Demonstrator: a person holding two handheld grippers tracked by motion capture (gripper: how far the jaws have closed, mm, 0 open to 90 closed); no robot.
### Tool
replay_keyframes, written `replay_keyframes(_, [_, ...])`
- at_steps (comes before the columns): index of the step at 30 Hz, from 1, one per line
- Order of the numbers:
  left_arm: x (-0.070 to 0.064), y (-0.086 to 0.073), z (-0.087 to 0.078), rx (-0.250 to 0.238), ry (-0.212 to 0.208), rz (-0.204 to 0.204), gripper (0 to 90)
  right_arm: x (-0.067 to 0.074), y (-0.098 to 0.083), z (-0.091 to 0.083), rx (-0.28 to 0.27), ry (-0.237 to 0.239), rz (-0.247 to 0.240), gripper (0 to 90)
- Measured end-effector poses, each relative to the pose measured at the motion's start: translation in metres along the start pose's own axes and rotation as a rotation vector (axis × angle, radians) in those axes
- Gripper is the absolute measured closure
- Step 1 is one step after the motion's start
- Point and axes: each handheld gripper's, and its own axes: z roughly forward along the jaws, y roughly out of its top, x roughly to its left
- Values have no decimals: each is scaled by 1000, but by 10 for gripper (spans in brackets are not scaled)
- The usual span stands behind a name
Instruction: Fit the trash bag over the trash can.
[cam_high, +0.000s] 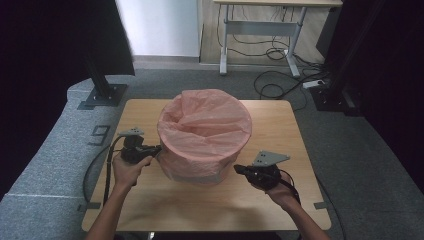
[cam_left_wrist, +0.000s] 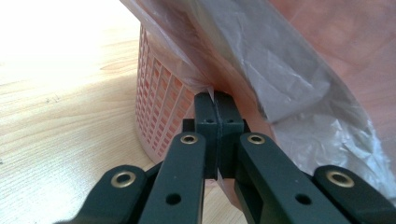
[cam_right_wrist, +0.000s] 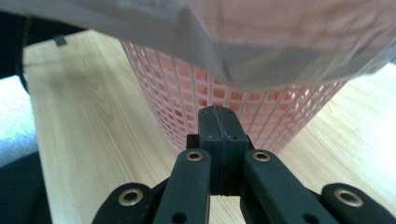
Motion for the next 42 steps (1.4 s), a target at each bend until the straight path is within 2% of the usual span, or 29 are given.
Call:
replay_keyframes(1, [0, 0, -1, -2, -14, -3, 899, 0, 2, -4, -27, 6, 15, 866])
replay_keyframes(2, [1, 0, -1, -8, -31, -5, 899, 0, 3, -9, -54, 13, 24, 710])
replay_keyframes(5, [-1, 1, -5, -21, -56, 3, 898, 1, 9, -19, -115, 4, 59, 452])
replay_keyframes(6, [-2, 1, -6, -27, -63, 2, 898, 2, 13, -22, -133, -10, 67, 395])
replay_keyframes(9, [-4, 3, -8, -36, -79, 5, 898, 6, 25, -21, -175, -27, 75, 352])
replay_keyframes(12, [-7, 3, -7, -35, -77, 12, 897, 10, 35, -15, -183, -51, 80, 394])
replay_keyframes(14, [-6, 3, -7, -39, -78, 10, 896, 12, 38, -13, -179, -118, 72, 518])
replay_keyframes(15, [-5, 3, -6, -41, -84, 5, 897, 12, 37, -14, -177, -124, 64, 524])
replay_keyframes(16, [-5, 2, -6, -44, -80, 3, 897, 11, 37, -14, -175, -125, 57, 619])
replay_keyframes(17, [-4, 2, -5, -44, -89, -1, 897, 10, 37, -15, -179, -148, 56, 635])
replay_keyframes(18, [-4, 2, -4, -44, -87, -2, 897, 10, 37, -15, -182, -145, 67, 636])
replay_keyframes(21, [-5, 2, -5, -44, -75, 4, 897, 11, 37, -15, -171, -148, 51, 637])
replay_keyframes(24, [-6, 2, -7, -48, -77, 9, 897, 11, 36, -17, -168, -132, 52, 636])
replay_keyframes(30, [-8, 2, -6, -45, -90, 18, 889, 4, 32, -20, -185, -101, 91, 639])
replay_keyframes(33, [-10, 2, -6, -47, -89, 22, 889, 2, 31, -21, -158, -136, 124, 667])
replay_keyframes(35, [-13, 1, -3, -44, -90, 28, 889, -1, 30, -21, -153, -124, 151, 743])
replay_keyframes(38, [-16, 2, 0, -42, -81, 38, 890, -1, 29, -20, -152, -127, 138, 861])
replay_keyframes(42, [-15, 1, 0, -46, -79, 34, 897, -2, 28, -20, -160, -116, 110, 897])
